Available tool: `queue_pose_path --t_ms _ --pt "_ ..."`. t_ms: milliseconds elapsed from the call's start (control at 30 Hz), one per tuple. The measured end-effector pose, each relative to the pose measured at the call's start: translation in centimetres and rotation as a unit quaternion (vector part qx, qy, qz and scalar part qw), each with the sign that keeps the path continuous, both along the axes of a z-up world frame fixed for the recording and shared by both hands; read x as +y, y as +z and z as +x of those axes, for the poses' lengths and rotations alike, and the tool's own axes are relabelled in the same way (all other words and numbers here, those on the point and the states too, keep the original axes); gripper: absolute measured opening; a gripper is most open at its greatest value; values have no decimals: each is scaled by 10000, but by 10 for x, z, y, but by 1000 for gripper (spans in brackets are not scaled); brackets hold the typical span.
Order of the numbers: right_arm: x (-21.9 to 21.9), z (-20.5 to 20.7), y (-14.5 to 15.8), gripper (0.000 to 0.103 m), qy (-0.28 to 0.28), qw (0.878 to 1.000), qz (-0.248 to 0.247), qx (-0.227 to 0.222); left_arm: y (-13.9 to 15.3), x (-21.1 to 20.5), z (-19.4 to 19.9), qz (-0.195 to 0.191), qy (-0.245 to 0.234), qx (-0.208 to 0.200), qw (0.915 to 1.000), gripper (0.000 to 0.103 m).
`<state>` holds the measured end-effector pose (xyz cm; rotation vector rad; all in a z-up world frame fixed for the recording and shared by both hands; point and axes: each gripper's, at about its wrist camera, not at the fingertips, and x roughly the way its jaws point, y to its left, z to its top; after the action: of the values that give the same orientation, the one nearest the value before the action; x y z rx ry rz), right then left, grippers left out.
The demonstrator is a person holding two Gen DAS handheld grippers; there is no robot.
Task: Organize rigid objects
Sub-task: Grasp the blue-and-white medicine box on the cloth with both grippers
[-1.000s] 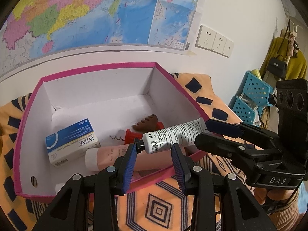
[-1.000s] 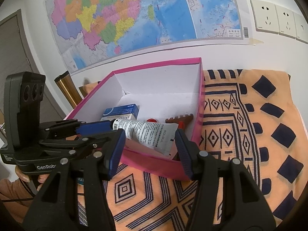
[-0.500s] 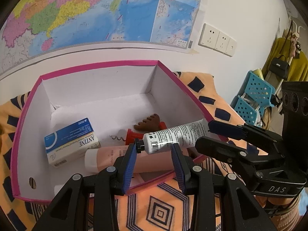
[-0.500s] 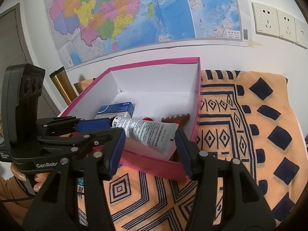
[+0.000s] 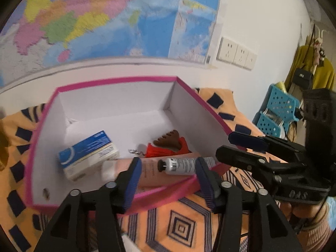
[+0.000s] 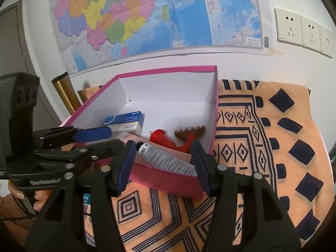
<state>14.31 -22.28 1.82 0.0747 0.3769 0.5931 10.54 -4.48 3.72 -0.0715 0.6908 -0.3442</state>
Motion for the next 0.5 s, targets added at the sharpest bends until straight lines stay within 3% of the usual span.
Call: queue_pose_path --t_ms 267,367,500 --pt "20 -40 2 58 1009 9945 117 -252 13 73 -70 -248 536 -449 9972 66" --pt "47 -51 -8 60 1559 9876 -66 -157 1 99 -87 -223 899 -273 9953 67" --pt "81 -54 -33 60 1989 9795 -285 167 -33 121 -95 -166 1256 284 9915 66"
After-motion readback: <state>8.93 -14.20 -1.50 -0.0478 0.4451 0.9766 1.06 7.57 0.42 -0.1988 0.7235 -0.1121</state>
